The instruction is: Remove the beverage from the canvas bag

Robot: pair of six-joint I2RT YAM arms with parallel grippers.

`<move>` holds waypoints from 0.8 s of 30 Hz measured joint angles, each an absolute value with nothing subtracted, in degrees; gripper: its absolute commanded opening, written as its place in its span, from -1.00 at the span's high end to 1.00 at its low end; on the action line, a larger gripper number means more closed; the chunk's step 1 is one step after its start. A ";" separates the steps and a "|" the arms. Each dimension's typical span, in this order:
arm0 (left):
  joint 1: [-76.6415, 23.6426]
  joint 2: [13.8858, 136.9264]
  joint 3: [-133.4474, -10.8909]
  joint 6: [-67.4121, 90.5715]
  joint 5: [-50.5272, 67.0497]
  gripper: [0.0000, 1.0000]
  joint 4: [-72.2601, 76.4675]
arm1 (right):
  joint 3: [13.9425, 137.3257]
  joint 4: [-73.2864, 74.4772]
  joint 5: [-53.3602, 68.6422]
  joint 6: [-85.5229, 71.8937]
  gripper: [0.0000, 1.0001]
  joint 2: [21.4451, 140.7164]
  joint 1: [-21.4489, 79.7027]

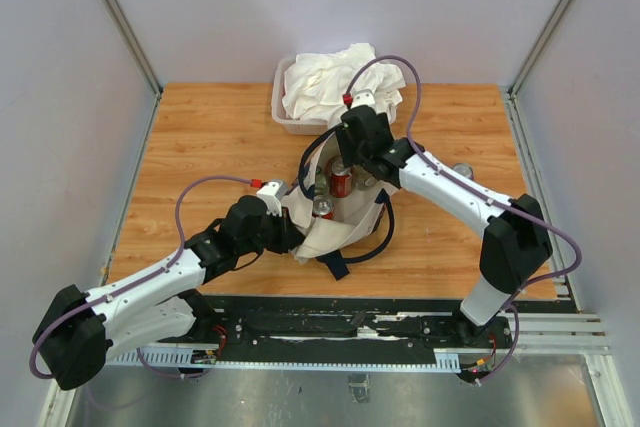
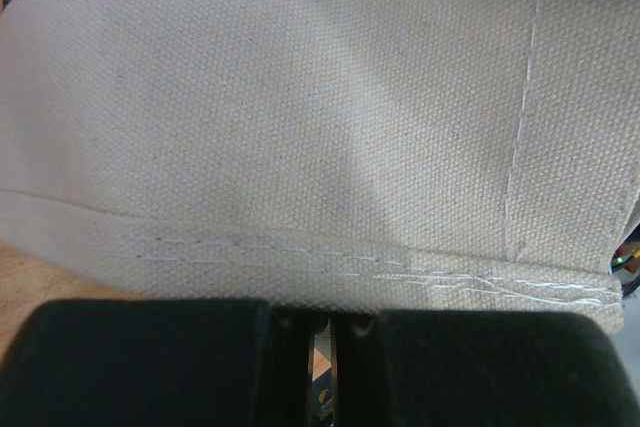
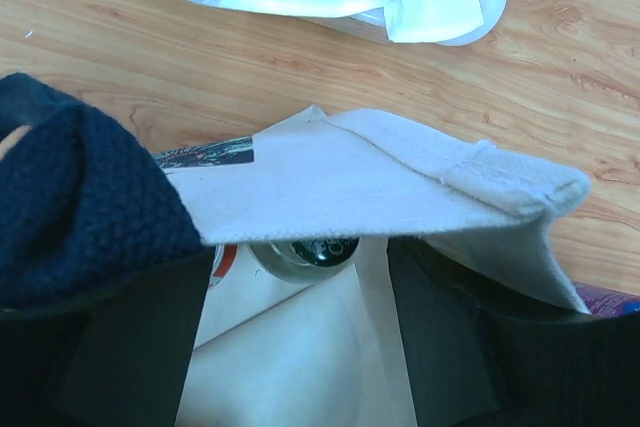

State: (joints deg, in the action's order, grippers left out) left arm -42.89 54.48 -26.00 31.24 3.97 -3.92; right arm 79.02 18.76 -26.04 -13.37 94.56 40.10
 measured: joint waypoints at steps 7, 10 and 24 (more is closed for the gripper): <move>-42.89 54.17 -26.00 31.29 3.73 0.85 -3.81 | 79.02 17.08 -26.09 -15.05 -0.30 95.59 38.76; -42.89 54.15 -26.00 31.31 3.68 0.85 -3.81 | 79.00 16.56 -25.91 -15.22 -0.26 95.66 38.65; -42.89 54.78 -26.00 31.27 3.53 0.85 -2.83 | 77.95 13.37 -22.70 -16.29 0.01 97.32 37.08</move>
State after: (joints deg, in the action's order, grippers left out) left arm -42.89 54.78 -26.00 31.27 3.53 -2.83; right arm 77.95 13.37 -22.70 -16.29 97.32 37.08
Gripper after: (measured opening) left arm 0.084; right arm 0.512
